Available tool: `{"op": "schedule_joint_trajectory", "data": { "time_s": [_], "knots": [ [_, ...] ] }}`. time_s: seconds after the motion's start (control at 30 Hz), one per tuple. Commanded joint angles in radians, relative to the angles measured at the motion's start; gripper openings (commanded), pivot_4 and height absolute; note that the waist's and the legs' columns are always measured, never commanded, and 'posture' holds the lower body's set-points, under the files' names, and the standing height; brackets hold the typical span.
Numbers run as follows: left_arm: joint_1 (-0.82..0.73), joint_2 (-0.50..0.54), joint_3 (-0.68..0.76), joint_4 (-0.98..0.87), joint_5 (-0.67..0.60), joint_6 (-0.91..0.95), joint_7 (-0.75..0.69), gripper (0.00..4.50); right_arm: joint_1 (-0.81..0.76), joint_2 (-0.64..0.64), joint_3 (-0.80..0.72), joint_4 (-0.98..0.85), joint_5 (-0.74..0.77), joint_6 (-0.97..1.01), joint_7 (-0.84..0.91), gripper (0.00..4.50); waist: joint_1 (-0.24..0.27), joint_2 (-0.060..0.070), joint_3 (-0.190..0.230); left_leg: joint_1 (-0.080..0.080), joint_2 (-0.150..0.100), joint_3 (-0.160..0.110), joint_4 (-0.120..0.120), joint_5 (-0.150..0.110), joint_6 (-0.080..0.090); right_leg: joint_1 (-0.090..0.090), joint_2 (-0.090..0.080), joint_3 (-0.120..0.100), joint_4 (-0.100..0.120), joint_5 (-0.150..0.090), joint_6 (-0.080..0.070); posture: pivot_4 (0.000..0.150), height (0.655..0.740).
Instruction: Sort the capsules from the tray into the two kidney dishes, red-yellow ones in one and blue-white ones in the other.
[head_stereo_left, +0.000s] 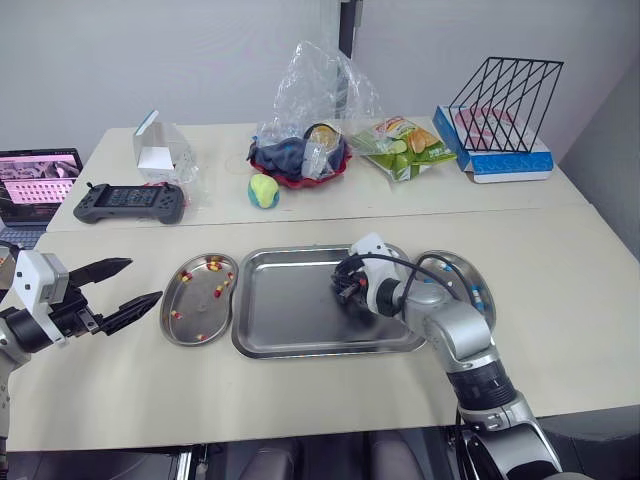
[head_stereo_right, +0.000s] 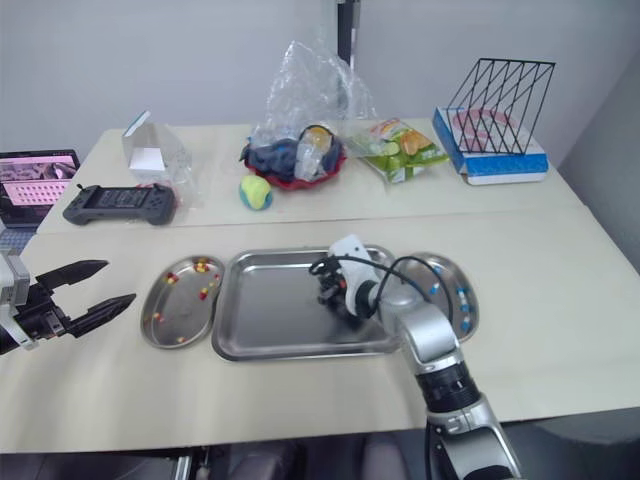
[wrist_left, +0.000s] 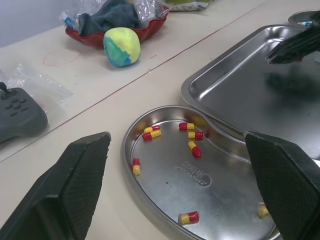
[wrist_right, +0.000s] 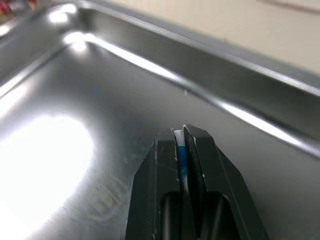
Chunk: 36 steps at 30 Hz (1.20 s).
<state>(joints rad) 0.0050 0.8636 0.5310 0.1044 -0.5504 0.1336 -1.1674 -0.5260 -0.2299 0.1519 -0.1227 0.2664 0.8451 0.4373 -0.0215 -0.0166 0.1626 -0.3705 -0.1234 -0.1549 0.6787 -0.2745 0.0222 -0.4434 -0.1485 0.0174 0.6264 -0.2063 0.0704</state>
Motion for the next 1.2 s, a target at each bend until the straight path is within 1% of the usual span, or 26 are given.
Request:
{"op": "schedule_joint_trajectory", "data": {
  "time_s": [0.03, 0.07, 0.17, 0.23, 0.33, 0.43, 0.6, 0.67, 0.83, 0.9, 0.93, 1.03, 1.2],
  "knots": [
    [-0.015, 0.005, 0.012, 0.005, 0.002, -0.023, 0.003, 4.5, -0.059, -0.057, -0.133, -0.058, 0.088, 0.031, 0.048, 0.03, 0.0, 0.0, 0.0, 0.0, 0.0, 0.0, 0.0, 0.0, 0.0, 0.0, 0.0, 0.0, 0.0, 0.0, 0.0, 0.15, 0.74],
    [-0.018, 0.005, 0.01, 0.01, 0.002, -0.024, 0.002, 4.5, -0.067, -0.096, -0.165, -0.05, 0.097, 0.035, 0.064, 0.03, 0.003, 0.0, 0.0, 0.0, 0.0, 0.0, 0.0, 0.0, 0.0, 0.0, 0.0, 0.0, 0.0, 0.0, 0.0, 0.15, 0.74],
    [-0.033, 0.002, -0.003, 0.021, 0.006, -0.028, 0.003, 4.5, -0.044, -0.27, -0.239, 0.005, 0.079, -0.006, 0.133, 0.03, 0.012, 0.0, 0.0, 0.0, 0.0, 0.0, 0.0, 0.0, 0.001, 0.001, 0.0, -0.001, -0.001, 0.0, 0.0, 0.15, 0.74],
    [-0.037, -0.003, -0.012, 0.021, 0.006, -0.027, 0.003, 4.5, -0.014, -0.339, -0.253, 0.009, 0.083, -0.009, 0.165, 0.03, 0.016, 0.0, 0.0, 0.0, -0.001, 0.0, 0.0, -0.001, 0.001, 0.002, 0.0, -0.001, -0.002, 0.0, 0.0, 0.15, 0.74],
    [-0.042, -0.007, -0.019, 0.025, 0.009, -0.027, 0.001, 4.5, 0.033, -0.398, -0.236, 0.006, 0.071, -0.028, 0.2, 0.03, 0.003, 0.0, 0.0, 0.0, 0.001, 0.002, -0.001, -0.001, 0.001, 0.001, 0.0, -0.001, -0.002, 0.0, 0.0, 0.15, 0.74],
    [-0.054, -0.007, -0.028, 0.036, 0.014, -0.03, -0.003, 4.5, 0.104, -0.471, -0.176, 0.009, 0.002, -0.106, 0.238, 0.03, -0.013, 0.0, 0.0, 0.001, 0.002, 0.005, -0.001, -0.001, 0.002, 0.0, 0.0, 0.001, -0.001, 0.0, 0.0, 0.15, 0.74],
    [-0.08, -0.002, -0.041, 0.056, 0.018, -0.028, -0.009, 4.5, 0.141, -0.459, -0.212, 0.019, 0.028, -0.129, 0.24, 0.03, -0.018, 0.0, 0.0, 0.001, 0.002, 0.007, 0.0, -0.001, 0.002, 0.0, 0.0, 0.002, -0.001, 0.0, -0.001, 0.15, 0.74],
    [-0.083, -0.001, -0.045, 0.058, 0.018, -0.024, -0.013, 4.5, 0.147, -0.463, -0.221, 0.022, 0.029, -0.137, 0.246, 0.79, -0.015, 0.0, 0.0, 0.001, 0.002, 0.007, 0.0, -0.001, 0.002, 0.0, 0.0, 0.002, 0.0, 0.001, -0.001, 0.15, 0.74],
    [-0.082, 0.001, -0.044, 0.063, 0.019, -0.024, -0.022, 4.5, 0.143, -0.488, -0.276, 0.037, 0.062, -0.156, 0.292, 2.45, -0.008, 0.0, 0.0, 0.001, 0.002, 0.007, 0.0, -0.001, 0.002, 0.0, 0.0, 0.003, -0.001, 0.001, -0.001, 0.15, 0.74],
    [-0.083, 0.001, -0.042, 0.065, 0.02, -0.026, -0.021, 4.5, 0.128, -0.51, -0.3, 0.071, 0.059, -0.178, 0.301, 3.14, -0.004, 0.0, 0.0, 0.001, 0.002, 0.007, 0.0, -0.001, 0.002, 0.0, 0.0, 0.003, -0.002, 0.001, -0.001, 0.15, 0.74],
    [-0.083, 0.002, -0.04, 0.066, 0.02, -0.026, -0.021, 4.5, 0.116, -0.522, -0.316, 0.098, 0.061, -0.194, 0.307, 3.55, -0.002, 0.0, 0.0, 0.001, 0.002, 0.007, 0.0, -0.001, 0.002, 0.0, 0.0, 0.003, -0.002, 0.001, -0.001, 0.15, 0.74],
    [-0.084, 0.005, -0.032, 0.077, 0.022, -0.03, -0.02, 4.5, 0.079, -0.563, -0.366, 0.201, 0.051, -0.261, 0.314, 4.48, 0.004, 0.0, 0.0, 0.001, 0.002, 0.008, 0.0, -0.001, 0.002, 0.0, 0.0, 0.003, -0.002, 0.001, -0.001, 0.15, 0.74],
    [-0.086, 0.008, -0.022, 0.107, 0.028, -0.037, -0.007, 4.5, 0.047, -0.597, -0.424, 0.345, 0.038, -0.391, 0.319, 4.48, 0.006, 0.0, 0.0, 0.001, 0.002, 0.009, 0.0, -0.001, 0.002, 0.0, 0.0, 0.003, -0.001, 0.001, -0.001, 0.15, 0.74]
  ]
}}
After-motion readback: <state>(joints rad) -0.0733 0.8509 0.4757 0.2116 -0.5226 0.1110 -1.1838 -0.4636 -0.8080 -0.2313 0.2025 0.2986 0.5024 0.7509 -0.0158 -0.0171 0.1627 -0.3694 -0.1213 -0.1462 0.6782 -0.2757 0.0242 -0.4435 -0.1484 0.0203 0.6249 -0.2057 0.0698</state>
